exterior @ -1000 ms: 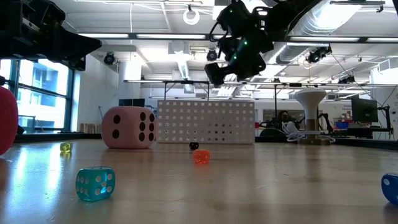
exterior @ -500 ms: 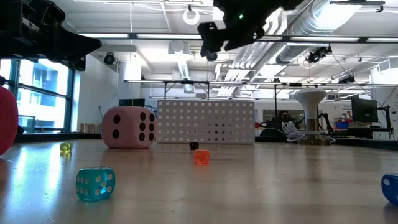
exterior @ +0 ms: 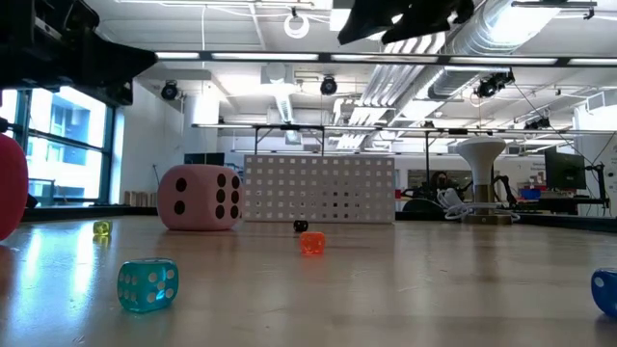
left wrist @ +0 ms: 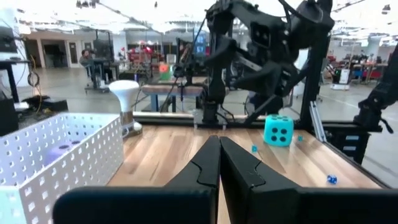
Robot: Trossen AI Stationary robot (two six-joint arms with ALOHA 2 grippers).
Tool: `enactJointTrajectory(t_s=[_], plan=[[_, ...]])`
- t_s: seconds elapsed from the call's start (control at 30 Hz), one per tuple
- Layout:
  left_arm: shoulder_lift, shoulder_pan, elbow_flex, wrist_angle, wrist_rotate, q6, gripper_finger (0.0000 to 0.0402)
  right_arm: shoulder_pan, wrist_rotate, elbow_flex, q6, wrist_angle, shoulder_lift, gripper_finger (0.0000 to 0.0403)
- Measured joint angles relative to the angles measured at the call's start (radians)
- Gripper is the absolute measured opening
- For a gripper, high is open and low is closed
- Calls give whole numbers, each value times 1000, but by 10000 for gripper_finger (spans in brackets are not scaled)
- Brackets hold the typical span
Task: Pick & Place Dice
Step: Put the small yellow transparent dice into the white bin
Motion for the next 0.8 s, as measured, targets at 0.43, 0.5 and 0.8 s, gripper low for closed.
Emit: enactJointTrajectory(t_s=[0.43,0.5,0.8], plan=[[0,0,0,90,5,81,1,111,21,0,11,-56,-11,400],[0,0,0,90,8,61,1,142,-25,-2,34,-116,-54,400],[0,0,0,83,-4,112,1,238,-129,1,324,-326,-199,400]])
